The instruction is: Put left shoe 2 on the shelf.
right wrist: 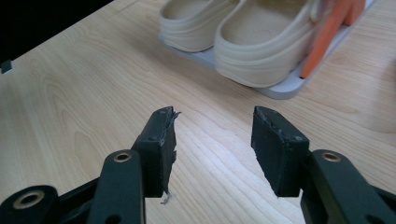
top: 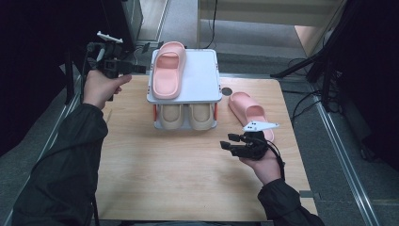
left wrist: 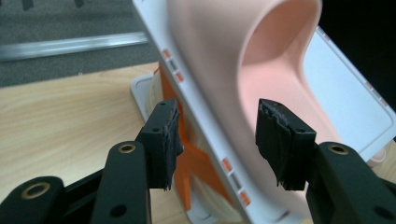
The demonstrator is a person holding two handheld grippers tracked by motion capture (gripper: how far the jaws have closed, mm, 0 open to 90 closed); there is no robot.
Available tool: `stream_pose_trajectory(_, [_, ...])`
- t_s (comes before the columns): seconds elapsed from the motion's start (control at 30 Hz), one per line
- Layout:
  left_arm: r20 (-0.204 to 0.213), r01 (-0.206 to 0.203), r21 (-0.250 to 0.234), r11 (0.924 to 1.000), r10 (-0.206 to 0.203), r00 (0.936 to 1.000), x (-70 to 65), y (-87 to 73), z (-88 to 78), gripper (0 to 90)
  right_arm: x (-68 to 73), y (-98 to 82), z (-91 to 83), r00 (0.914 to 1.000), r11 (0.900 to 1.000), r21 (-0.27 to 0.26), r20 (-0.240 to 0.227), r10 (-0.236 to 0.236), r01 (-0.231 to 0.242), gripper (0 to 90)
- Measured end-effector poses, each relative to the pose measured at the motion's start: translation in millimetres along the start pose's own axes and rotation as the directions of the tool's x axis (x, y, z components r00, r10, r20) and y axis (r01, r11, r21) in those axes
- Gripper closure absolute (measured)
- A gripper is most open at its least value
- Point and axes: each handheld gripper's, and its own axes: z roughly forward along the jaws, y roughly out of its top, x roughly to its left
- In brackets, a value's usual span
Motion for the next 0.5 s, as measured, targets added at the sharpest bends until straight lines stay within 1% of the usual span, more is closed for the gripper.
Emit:
stream_pose_trajectory(0.03, [0.001,0.002,0.000,1.0000,-0.002,1.0000,1.9,-4.4,-0.5,49.2,-3.9,-0.8,-2.8,0.9999,1.000,0.002,0.007,0.013,-0.013,51.7])
stream_pose_trajectory(0.1, [0.001,0.004,0.005,1.0000,-0.004,1.0000,5.0,-11.8,-1.2,49.1,-6.2,-1.3,-4.3,0.9998,1.000,0.001,0.010,0.015,-0.015,53.2])
stream_pose_trajectory(0.17, [0.025,0.018,0.004,0.9998,-0.018,0.9995,9.0,-21.3,-2.3,48.3,-10.2,-2.5,-8.2,0.9998,1.000,-0.002,0.016,0.011,-0.011,56.5])
stream_pose_trajectory(0.2, [0.037,0.022,0.004,0.9998,-0.022,0.9991,10.4,-25.1,-2.9,46.9,-15.0,-3.6,-12.5,0.9997,1.000,-0.009,0.022,0.013,-0.013,58.1])
stream_pose_trajectory(0.23, [0.039,0.025,-0.001,0.9997,-0.024,0.9989,11.0,-29.0,-3.6,46.9,-15.0,-3.6,-12.5,0.9997,1.000,-0.009,0.022,0.013,-0.013,58.1])
stream_pose_trajectory(0.3, [0.045,0.017,0.005,0.9998,-0.017,0.9988,10.6,-36.5,-4.0,46.8,-20.2,-5.4,-17.1,0.9993,1.000,-0.013,0.027,0.025,-0.025,62.4])
stream_pose_trajectory(0.33, [0.042,0.008,0.006,0.9999,-0.008,0.9991,9.9,-40.5,-3.7,46.8,-23.1,-6.5,-19.2,0.9990,0.999,-0.011,0.032,0.031,-0.031,63.7])
stream_pose_trajectory(0.37, [0.039,-0.002,0.009,1.0000,0.002,0.9992,9.2,-44.4,-3.5,46.7,-29.8,-9.0,-23.3,0.9980,0.999,-0.009,0.046,0.044,-0.044,67.2])
stream_pose_trajectory(0.4, [0.037,-0.009,0.010,0.9999,0.008,0.9993,8.7,-48.3,-3.3,46.7,-29.8,-9.0,-23.3,0.9980,0.999,-0.009,0.046,0.044,-0.044,67.2])
stream_pose_trajectory(0.43, [0.036,-0.011,0.010,0.9999,0.011,0.9993,8.7,-52.2,-3.3,46.5,-36.1,-10.6,-26.8,0.9960,0.998,-0.009,0.065,0.062,-0.061,70.7])
stream_pose_trajectory(0.47, [0.041,-0.009,0.010,0.9999,0.009,0.9991,9.0,-55.9,-3.3,46.5,-36.1,-10.6,-26.8,0.9960,0.998,-0.009,0.065,0.062,-0.061,70.7])
stream_pose_trajectory(0.5, [0.045,-0.008,0.008,0.9999,0.007,0.9990,9.3,-59.9,-3.3,46.2,-38.8,-11.2,-28.4,0.9949,0.998,-0.012,0.075,0.068,-0.067,72.1])
